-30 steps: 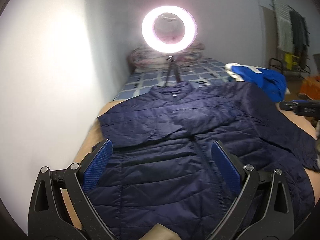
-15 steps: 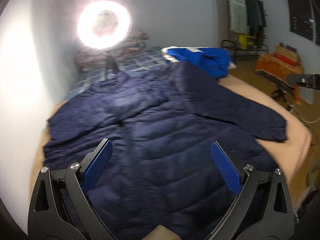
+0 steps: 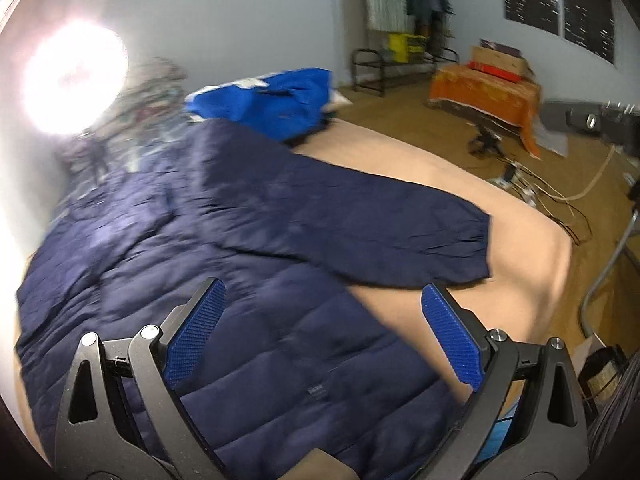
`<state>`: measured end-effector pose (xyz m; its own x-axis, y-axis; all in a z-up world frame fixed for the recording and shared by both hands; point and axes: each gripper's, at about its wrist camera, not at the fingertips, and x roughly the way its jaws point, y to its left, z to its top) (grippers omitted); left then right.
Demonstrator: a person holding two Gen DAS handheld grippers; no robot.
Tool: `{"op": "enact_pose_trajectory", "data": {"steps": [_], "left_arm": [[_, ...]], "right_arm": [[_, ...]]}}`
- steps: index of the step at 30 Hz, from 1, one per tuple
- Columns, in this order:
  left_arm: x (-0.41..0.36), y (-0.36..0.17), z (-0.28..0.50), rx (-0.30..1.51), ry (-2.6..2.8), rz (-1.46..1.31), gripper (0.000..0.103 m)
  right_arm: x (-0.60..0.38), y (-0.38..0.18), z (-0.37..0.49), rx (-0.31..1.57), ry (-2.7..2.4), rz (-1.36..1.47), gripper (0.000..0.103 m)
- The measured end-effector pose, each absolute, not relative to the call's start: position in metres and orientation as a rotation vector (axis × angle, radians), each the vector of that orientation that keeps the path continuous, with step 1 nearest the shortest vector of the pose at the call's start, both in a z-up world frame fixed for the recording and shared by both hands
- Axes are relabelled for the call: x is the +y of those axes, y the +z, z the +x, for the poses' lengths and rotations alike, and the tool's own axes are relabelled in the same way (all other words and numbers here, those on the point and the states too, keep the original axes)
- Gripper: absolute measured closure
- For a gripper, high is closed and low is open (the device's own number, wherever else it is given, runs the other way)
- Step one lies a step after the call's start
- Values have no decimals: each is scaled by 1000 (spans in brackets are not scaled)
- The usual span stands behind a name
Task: Fold large clothes
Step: 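Move the left gripper to the other sleeve cuff lying on the blanket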
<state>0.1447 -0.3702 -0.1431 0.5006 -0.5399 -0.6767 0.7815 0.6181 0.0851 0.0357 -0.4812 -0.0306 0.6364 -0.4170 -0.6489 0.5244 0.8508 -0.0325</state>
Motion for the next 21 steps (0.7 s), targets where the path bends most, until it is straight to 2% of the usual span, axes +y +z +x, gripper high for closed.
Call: {"op": "enact_pose_trajectory", "data": {"steps": [4, 21], "left_arm": [[-408, -154, 135, 687, -887, 444, 18], [-507, -191, 115, 760, -997, 545, 18]], "right_arm": [[-500, -26, 19, 685, -589, 175, 12], [-573, -20, -14, 661, -764, 271, 13]]}}
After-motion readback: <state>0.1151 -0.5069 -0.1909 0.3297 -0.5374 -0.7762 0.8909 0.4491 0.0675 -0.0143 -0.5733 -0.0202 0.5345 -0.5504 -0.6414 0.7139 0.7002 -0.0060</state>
